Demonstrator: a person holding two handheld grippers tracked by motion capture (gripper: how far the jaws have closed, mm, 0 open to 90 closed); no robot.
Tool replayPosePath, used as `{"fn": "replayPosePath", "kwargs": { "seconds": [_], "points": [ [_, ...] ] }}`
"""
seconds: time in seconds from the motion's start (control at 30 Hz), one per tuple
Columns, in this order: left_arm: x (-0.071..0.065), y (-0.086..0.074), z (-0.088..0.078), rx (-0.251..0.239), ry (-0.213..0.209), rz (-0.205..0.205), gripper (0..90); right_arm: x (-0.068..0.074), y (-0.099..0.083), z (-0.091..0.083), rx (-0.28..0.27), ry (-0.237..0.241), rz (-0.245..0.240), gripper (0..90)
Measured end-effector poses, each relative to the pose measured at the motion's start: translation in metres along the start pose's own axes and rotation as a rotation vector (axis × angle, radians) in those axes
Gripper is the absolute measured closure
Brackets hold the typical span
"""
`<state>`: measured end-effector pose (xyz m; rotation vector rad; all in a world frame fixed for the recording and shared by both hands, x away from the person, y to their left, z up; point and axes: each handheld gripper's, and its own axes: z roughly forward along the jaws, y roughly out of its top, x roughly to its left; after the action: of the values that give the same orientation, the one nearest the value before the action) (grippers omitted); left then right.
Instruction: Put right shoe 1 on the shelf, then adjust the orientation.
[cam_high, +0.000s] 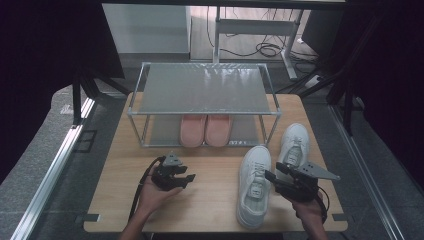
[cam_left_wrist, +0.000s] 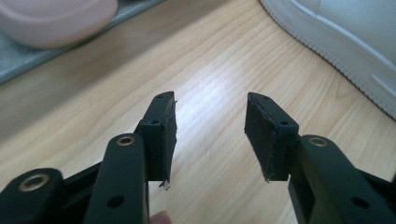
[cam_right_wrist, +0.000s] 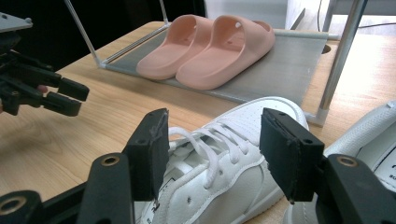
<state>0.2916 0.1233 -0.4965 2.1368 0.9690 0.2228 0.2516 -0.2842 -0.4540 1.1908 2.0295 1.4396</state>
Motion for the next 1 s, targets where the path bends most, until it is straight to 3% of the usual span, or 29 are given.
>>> {"fn": "replayPosePath", "kwargs": {
  "seconds": [0.43,0.73,1.0],
  "points": [
    [0.008,-0.01,-0.017,-0.02,0.029,-0.024,50.7,-0.006,0.0,-0.001,0.01,0.016,0.011,51.0],
    [0.012,-0.012,-0.023,-0.028,0.036,-0.039,50.0,-0.008,0.001,0.006,0.052,0.025,0.0,64.0],
    [0.017,-0.011,-0.028,-0.035,0.04,-0.048,50.0,-0.013,0.0,0.003,0.09,0.003,0.0,75.4]
  ]
}}
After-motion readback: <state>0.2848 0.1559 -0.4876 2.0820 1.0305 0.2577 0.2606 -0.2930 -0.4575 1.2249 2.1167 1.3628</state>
